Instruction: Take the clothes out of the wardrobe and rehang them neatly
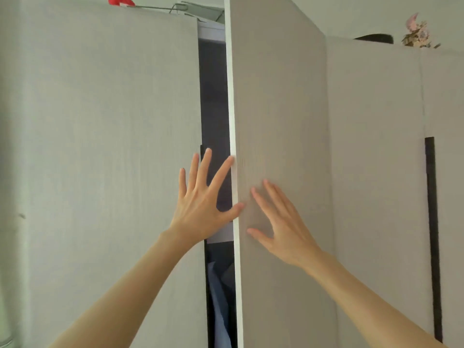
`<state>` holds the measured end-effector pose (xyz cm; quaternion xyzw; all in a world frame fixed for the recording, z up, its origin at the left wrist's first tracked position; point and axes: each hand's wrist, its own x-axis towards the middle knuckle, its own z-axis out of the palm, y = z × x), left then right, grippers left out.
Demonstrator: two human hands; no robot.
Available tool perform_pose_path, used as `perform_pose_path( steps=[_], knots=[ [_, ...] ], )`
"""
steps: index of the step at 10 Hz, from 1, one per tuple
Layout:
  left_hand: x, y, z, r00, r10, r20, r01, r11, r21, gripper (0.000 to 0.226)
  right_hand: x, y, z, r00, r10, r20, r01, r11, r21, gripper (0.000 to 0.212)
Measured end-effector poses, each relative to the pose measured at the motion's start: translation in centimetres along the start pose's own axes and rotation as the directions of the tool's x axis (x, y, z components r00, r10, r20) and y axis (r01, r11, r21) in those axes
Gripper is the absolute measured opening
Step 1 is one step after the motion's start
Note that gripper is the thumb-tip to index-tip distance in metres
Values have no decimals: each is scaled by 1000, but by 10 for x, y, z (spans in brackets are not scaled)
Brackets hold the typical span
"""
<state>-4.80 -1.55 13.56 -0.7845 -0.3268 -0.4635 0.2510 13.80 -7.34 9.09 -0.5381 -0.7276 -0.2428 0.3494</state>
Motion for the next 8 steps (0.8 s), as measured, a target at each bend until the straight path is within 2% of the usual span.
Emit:
perform_pose_path(
  steps=[1, 2, 5, 6, 7, 8],
  knots=[
    [3, -33, 19, 999, -33, -4, 33, 999, 25, 85, 30, 6, 27, 1000, 7, 26, -4, 993, -117, 87],
    [3, -58, 43, 998, -47, -46, 50, 996, 79, 82, 48, 13, 55, 1000, 1, 3, -1, 984, -178, 82],
    [14, -104, 90, 977, -201, -67, 210, 965, 157, 87, 88, 35, 120, 972, -110, -208, 30, 934, -355, 71],
    [16, -109, 106, 971, -211, -115, 231, 950, 211, 82, 97, 50, 126, 952, -178, -249, 71, 920, -386, 67],
    [17, -111, 113, 964, -187, -189, 233, 935, 266, 82, 103, 47, 131, 938, -208, -278, 112, 939, -325, 62],
    [16, -110, 121, 962, -159, -222, 226, 920, 320, 83, 111, 44, 121, 908, -193, -371, 131, 974, -186, 40]
  ],
)
